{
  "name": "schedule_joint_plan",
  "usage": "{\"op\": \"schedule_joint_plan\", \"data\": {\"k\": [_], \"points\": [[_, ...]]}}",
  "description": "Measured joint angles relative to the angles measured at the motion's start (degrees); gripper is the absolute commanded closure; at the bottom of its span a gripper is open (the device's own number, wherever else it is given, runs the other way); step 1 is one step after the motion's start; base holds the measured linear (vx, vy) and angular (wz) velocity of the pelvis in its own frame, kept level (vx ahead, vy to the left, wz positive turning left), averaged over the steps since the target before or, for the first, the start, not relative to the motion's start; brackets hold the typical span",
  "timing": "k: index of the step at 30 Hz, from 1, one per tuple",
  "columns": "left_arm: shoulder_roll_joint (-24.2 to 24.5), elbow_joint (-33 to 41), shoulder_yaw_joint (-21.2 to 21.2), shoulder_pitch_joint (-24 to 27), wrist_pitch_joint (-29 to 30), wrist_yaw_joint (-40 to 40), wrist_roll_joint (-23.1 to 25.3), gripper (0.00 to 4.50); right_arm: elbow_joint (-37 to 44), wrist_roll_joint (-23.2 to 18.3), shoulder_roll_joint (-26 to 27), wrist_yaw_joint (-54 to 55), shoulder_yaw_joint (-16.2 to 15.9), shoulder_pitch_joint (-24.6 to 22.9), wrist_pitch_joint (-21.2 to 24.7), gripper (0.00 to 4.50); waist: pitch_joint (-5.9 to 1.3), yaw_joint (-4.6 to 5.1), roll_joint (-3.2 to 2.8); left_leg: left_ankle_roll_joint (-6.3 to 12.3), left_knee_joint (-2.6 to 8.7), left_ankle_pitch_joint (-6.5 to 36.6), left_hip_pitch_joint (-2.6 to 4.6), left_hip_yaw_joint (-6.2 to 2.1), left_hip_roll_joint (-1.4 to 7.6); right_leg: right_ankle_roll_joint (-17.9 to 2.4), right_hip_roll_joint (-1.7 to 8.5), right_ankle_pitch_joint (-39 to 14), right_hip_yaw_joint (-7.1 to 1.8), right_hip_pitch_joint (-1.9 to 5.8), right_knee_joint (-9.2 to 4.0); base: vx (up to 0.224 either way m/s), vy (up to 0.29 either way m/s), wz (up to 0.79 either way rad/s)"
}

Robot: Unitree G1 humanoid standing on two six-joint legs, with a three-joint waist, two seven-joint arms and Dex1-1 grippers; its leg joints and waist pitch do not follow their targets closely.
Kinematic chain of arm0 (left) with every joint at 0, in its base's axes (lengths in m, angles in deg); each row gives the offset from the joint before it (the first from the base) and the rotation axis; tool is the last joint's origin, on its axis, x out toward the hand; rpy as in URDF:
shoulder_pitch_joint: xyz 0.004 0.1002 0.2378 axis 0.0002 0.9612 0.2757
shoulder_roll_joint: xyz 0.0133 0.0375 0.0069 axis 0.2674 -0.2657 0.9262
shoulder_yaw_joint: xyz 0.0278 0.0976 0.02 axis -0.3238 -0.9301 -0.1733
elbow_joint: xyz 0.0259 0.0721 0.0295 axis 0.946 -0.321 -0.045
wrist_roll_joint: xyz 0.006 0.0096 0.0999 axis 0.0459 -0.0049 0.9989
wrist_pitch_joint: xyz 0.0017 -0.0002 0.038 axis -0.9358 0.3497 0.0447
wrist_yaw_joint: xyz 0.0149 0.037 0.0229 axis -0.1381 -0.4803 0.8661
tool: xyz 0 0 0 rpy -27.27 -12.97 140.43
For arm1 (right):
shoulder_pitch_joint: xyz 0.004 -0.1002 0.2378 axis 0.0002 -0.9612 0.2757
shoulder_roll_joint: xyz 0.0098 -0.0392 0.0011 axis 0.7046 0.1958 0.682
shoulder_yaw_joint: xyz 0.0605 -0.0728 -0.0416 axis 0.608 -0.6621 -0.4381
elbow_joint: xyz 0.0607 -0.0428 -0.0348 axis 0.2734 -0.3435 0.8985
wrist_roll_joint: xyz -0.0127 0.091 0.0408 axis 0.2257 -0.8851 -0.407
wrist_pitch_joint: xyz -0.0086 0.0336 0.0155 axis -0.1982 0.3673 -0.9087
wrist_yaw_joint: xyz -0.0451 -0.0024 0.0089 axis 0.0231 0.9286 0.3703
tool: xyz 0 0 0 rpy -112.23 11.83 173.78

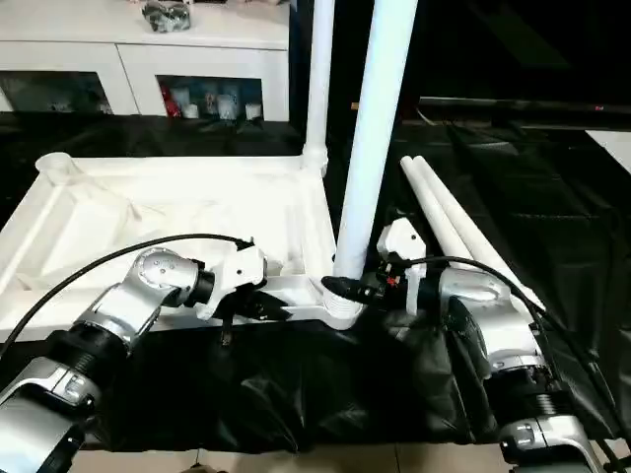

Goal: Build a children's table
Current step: Pick table leg

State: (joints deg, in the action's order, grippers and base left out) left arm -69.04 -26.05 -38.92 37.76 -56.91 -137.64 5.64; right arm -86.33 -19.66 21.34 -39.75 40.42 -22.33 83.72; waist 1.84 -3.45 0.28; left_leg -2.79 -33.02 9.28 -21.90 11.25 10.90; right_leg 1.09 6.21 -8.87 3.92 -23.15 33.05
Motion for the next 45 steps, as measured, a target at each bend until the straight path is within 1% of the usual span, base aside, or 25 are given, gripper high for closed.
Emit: {"op": "schedule_joint_plan", "data": {"k": [3, 6, 9, 12, 13, 15, 16, 18, 19, 20, 23, 26, 32, 33, 34, 35, 37, 38, 39, 40, 42, 43, 44, 45], "points": [[-0.3, -0.9, 0.1, -0.5, 0.2, 0.4, 0.0, 4.50, -0.5, 0.0, 0.1, 0.0, 0.0, 0.1, -0.5, 2.62, 0.00, -0.11, -0.01, 0.00, 0.03, 0.0, 0.01, 0.00, 0.00, 0.0, 0.00, 0.0, 0.00, 0.00, 0.00, 0.000, 0.000, 0.00], [-0.4, -0.9, 0.6, -0.5, 2.0, 1.6, 0.0, 4.50, -2.8, 0.1, 1.5, 1.4, 0.2, 1.1, -1.5, 2.62, 0.01, -0.07, -0.01, 0.00, 0.02, 0.0, 0.05, -0.01, 0.00, 0.0, 0.00, 0.0, 0.02, 0.01, 0.01, 0.000, 0.000, 0.00], [-1.0, -0.8, 1.6, -0.6, 4.8, 4.9, 0.2, 4.50, -6.2, 0.6, 4.3, 5.9, 1.3, 2.8, -2.7, 2.62, 0.06, 0.34, -0.08, 0.00, 0.01, 0.0, 0.19, -0.02, -0.01, 0.0, 0.00, 0.0, 0.03, 0.01, -0.03, 0.000, 0.000, 0.00], [-2.8, -0.7, 2.9, -1.1, 9.2, 10.6, 0.6, 4.50, -11.4, 2.2, 7.6, 13.7, 2.5, 6.1, -3.8, 2.62, 0.39, 1.29, -0.23, 0.00, -0.13, 0.0, 0.22, -0.34, -0.02, 0.0, 0.02, 0.0, 0.30, -0.04, -0.25, -0.018, 0.004, -0.04], [-3.6, -0.4, 3.6, -1.3, 11.5, 13.3, 0.9, 4.50, -13.8, 2.7, 8.6, 17.1, 2.8, 7.9, -4.1, 2.62, 0.60, 1.64, -0.46, 0.00, -0.17, 0.0, 0.19, -0.67, -0.03, 0.0, 0.03, 0.0, 0.65, 0.02, -0.57, -0.054, 0.020, -0.13], [-5.3, 0.9, 4.3, -1.3, 15.0, 16.8, 1.0, 4.50, -16.9, 3.5, 9.9, 21.1, 3.3, 10.3, -4.3, 2.62, 0.89, 1.91, -0.89, 0.00, -0.14, 0.0, -0.02, -1.32, -0.01, -0.1, 0.15, -0.1, 1.68, 0.15, -1.37, -0.027, 0.010, -0.07], [-6.8, 2.2, 5.1, -1.3, 18.1, 19.9, 1.3, 4.50, -19.5, 3.9, 11.0, 24.4, 3.4, 12.4, -4.3, 2.62, 1.02, 2.04, -1.08, 0.00, -0.12, 0.0, -0.09, -1.65, 0.01, -0.2, 0.15, -0.1, 2.09, 0.15, -1.76, -0.040, 0.035, -0.20], [-8.6, 3.5, 5.9, -1.3, 21.9, 24.2, 1.8, 4.50, -22.6, 4.8, 12.3, 28.7, 3.4, 14.7, -4.3, 2.62, 1.23, 2.51, -1.42, -0.01, -0.12, 0.0, -0.16, -1.91, 0.09, -0.2, 0.26, -0.2, 2.77, 0.25, -2.24, -0.037, 0.031, -0.19], [-9.7, 4.4, 6.2, -1.3, 23.8, 26.4, 2.3, 4.50, -23.8, 5.2, 12.8, 30.5, 3.5, 15.6, -4.5, 2.62, 1.30, 2.90, -1.45, -0.01, -0.11, 0.0, -0.14, -1.96, 0.09, -0.2, 0.32, -0.2, 2.95, 0.26, -2.33, 0.000, 0.000, 0.00], [-10.4, 4.8, 6.2, -1.3, 24.8, 27.8, 2.6, 4.50, -24.6, 5.7, 13.2, 31.7, 3.6, 16.2, -4.6, 2.62, 1.37, 3.09, -1.47, -0.01, -0.11, 0.0, -0.11, -2.02, 0.09, -0.2, 0.33, -0.2, 3.05, 0.31, -2.37, 0.000, 0.000, 0.00], [-12.3, 6.2, 6.3, -1.2, 27.4, 31.4, 3.1, 4.50, -27.1, 6.5, 14.5, 34.5, 4.2, 18.2, -4.8, 2.62, 1.59, 3.32, -1.55, -0.01, -0.10, 0.0, -0.07, -2.10, 0.11, -0.2, 0.35, -0.2, 3.23, 0.30, -2.47, 0.000, 0.000, 0.00], [-12.3, 6.5, 6.3, -1.2, 27.8, 32.0, 3.3, 4.50, -28.7, 7.0, 14.9, 35.0, 4.2, 19.4, -4.9, 2.62, 1.64, 3.41, -1.60, -0.01, -0.06, 0.0, -0.07, -2.33, 0.10, -0.2, 0.32, -0.2, 3.44, 0.31, -2.75, 0.000, 0.000, 0.00], [-11.7, 7.2, 6.1, -1.0, 28.6, 32.6, 3.3, 4.50, -32.2, 7.9, 15.9, 35.4, 4.2, 21.3, -6.8, 2.62, 1.67, 3.77, -1.62, -0.01, -0.07, 0.0, 0.01, -2.32, 0.06, -0.2, 0.31, -0.2, 3.39, 0.29, -3.00, 0.000, 0.000, 0.00], [-11.6, 7.2, 6.1, -1.0, 28.6, 32.6, 3.3, 4.50, -32.4, 8.0, 16.1, 35.6, 4.2, 21.5, -6.8, 2.27, 1.68, 3.88, -1.62, -0.01, -0.06, 0.0, 0.02, -2.32, 0.06, -0.2, 0.30, -0.2, 3.39, 0.29, -3.01, 0.000, 0.000, 0.00], [-11.3, 7.3, 6.1, -1.0, 28.5, 32.6, 3.3, 4.50, -32.9, 8.0, 16.2, 35.7, 4.4, 21.8, -7.0, 2.06, 1.70, 3.98, -1.62, -0.01, -0.06, 0.0, 0.04, -2.32, 0.06, -0.2, 0.30, -0.2, 3.39, 0.29, -3.01, 0.000, 0.000, 0.00], [-11.0, 7.6, 6.0, -0.9, 28.5, 32.5, 3.3, 4.50, -33.3, 8.0, 16.4, 35.7, 4.6, 22.0, -7.3, 1.92, 1.73, 4.05, -1.61, -0.01, -0.06, 0.0, 0.04, -2.32, 0.06, -0.2, 0.30, -0.2, 3.39, 0.27, -3.01, 0.000, 0.000, 0.00], [-10.5, 8.3, 5.7, -0.6, 28.3, 32.0, 3.3, 4.50, -35.4, 7.9, 16.8, 35.7, 5.1, 21.9, -7.2, 1.86, 1.92, 4.21, -1.59, -0.02, -0.02, 0.0, 0.03, -2.33, 0.08, -0.3, 0.30, -0.2, 3.45, 0.24, -3.03, 0.000, 0.000, 0.00], [-10.0, 8.8, 5.6, -0.3, 27.6, 31.6, 3.3, 4.50, -35.5, 7.9, 17.1, 35.6, 5.5, 21.9, -7.6, 1.73, 2.03, 4.34, -1.71, -0.02, -0.02, 0.0, 0.02, -2.30, 0.07, -0.3, 0.31, -0.1, 3.41, 0.19, -3.03, 0.000, 0.000, 0.00], [-9.6, 8.8, 5.3, -0.2, 26.9, 30.9, 3.3, 4.50, -35.6, 7.9, 17.1, 35.3, 5.5, 22.2, -7.7, 1.73, 2.10, 4.43, -1.82, -0.02, -0.01, 0.0, 0.02, -2.29, 0.05, -0.3, 0.31, -0.1, 3.40, 0.19, -3.03, 0.000, 0.000, 0.00], [-9.1, 8.8, 5.1, -0.2, 26.2, 30.5, 3.3, 4.50, -35.7, 7.9, 17.1, 35.0, 5.5, 22.2, -7.8, 1.49, 2.13, 4.48, -1.83, -0.02, 0.01, 0.0, -0.02, -2.29, 0.05, -0.3, 0.31, -0.1, 3.38, 0.13, -3.02, 0.000, 0.000, 0.00], [-8.6, 8.8, 5.0, -0.1, 25.3, 29.3, 3.2, 4.50, -35.9, 7.9, 16.9, 34.0, 5.6, 22.2, -7.9, 1.44, 2.15, 4.37, -1.83, -0.02, 0.04, 0.0, -0.06, -2.27, 0.05, -0.5, 0.31, 0.0, 3.34, 0.08, -3.00, 0.000, 0.000, 0.00], [-8.4, 8.9, 4.9, -0.1, 24.6, 28.4, 3.0, 4.50, -36.4, 7.9, 16.7, 33.4, 5.6, 22.1, -7.8, 1.37, 2.16, 4.10, -1.84, -0.02, 0.05, 0.0, -0.12, -2.23, 0.03, -0.6, 0.31, 0.1, 3.25, 0.01, -2.93, 0.000, 0.000, 0.00], [-8.1, 8.9, 4.8, -0.1, 24.0, 27.8, 3.0, 4.50, -36.4, 7.9, 16.5, 32.7, 5.6, 21.7, -7.9, 1.26, 2.19, 3.86, -1.88, -0.02, 0.07, 0.0, -0.15, -2.17, 0.03, -0.7, 0.31, 0.1, 3.20, -0.03, -2.89, 0.000, 0.000, 0.00], [-7.6, 8.9, 4.6, 0.0, 23.4, 26.9, 2.6, 4.50, -35.8, 7.8, 16.1, 31.4, 5.6, 21.3, -7.9, 1.05, 2.22, 3.52, -1.91, -0.02, 0.08, 0.0, -0.17, -2.06, 0.03, -0.9, 0.31, 0.3, 3.10, -0.10, -2.82, 0.000, 0.000, 0.00]]}}
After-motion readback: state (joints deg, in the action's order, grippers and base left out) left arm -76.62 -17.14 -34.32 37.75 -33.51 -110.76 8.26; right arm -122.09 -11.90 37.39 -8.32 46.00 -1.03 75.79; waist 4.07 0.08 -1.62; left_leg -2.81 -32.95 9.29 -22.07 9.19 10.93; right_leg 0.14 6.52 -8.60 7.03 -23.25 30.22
